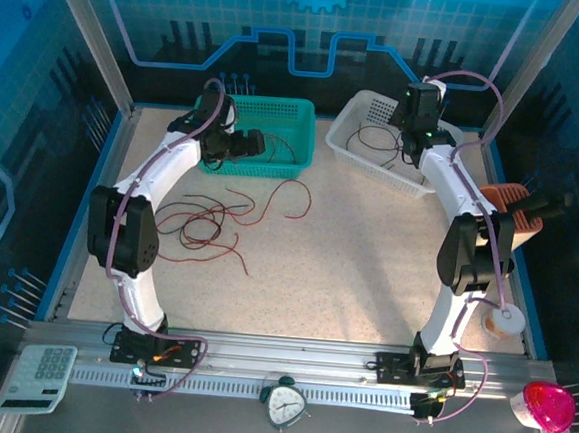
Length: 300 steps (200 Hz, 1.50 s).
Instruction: Untangle the cables
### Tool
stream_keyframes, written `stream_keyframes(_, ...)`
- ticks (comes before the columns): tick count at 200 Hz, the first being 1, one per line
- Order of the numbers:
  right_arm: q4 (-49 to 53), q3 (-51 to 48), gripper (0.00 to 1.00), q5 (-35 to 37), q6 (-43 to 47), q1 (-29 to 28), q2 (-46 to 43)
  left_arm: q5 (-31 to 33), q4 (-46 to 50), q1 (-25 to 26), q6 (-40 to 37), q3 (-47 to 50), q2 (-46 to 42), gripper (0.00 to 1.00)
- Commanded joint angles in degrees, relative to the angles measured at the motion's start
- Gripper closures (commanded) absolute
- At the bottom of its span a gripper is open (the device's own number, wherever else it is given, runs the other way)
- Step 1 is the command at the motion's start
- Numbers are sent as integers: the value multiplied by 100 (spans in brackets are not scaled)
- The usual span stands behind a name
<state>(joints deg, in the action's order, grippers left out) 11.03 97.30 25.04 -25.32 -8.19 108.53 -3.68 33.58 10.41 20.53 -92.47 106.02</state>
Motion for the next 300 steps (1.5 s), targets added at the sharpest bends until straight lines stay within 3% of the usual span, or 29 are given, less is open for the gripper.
stream_keyframes(1,-158,6,100,-14,-90,80,-127,-158,-183,64,128,36,78,3)
stream_keyframes(123,-77,222,100,96,-47,104,129,-111,-133,92,131,-176,527,2)
stream_keyframes(240,169,527,100,164,-201,156,649,-165,-60,92,203,-1242,1181,2)
stream_keyframes(300,421,742,100,235,-169,186,978,-238,-236,92,240,-1157,860,2)
